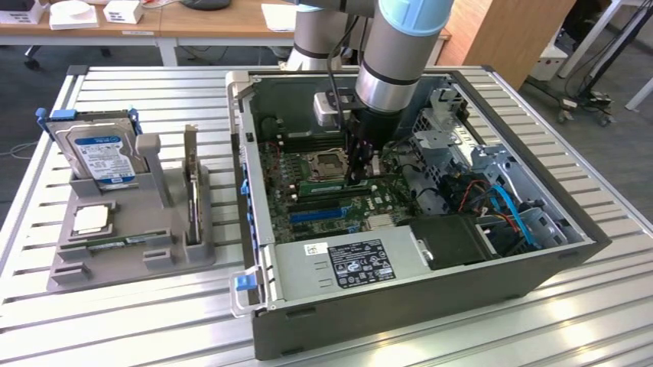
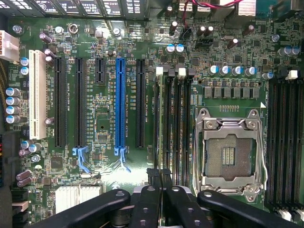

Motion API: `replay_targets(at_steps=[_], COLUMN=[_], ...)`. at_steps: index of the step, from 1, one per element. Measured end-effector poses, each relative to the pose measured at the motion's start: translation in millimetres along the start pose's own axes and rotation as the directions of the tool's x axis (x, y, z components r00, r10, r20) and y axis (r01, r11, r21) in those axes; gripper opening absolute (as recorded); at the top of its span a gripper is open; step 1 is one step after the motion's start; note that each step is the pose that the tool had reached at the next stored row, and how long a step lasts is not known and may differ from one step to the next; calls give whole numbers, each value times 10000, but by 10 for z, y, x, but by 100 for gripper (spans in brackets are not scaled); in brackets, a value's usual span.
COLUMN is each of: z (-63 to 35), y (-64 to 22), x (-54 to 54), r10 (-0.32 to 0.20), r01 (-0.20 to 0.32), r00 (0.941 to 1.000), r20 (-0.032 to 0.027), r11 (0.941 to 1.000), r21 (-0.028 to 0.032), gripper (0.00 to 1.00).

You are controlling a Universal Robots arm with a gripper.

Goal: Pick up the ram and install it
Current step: 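Insert the ram into the slot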

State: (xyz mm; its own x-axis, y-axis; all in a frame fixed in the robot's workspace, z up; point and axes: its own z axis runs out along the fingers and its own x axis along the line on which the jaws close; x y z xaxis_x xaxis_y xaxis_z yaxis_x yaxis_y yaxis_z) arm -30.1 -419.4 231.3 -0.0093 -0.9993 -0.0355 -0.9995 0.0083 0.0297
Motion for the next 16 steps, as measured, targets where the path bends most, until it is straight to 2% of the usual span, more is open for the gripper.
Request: replay_targets(at_steps=[16], z=[7], y=[0], x=[0], r10=[-56], r01=[56], r00=[10000], r20=[0], r11=[10000], r21=[-2], gripper=[11])
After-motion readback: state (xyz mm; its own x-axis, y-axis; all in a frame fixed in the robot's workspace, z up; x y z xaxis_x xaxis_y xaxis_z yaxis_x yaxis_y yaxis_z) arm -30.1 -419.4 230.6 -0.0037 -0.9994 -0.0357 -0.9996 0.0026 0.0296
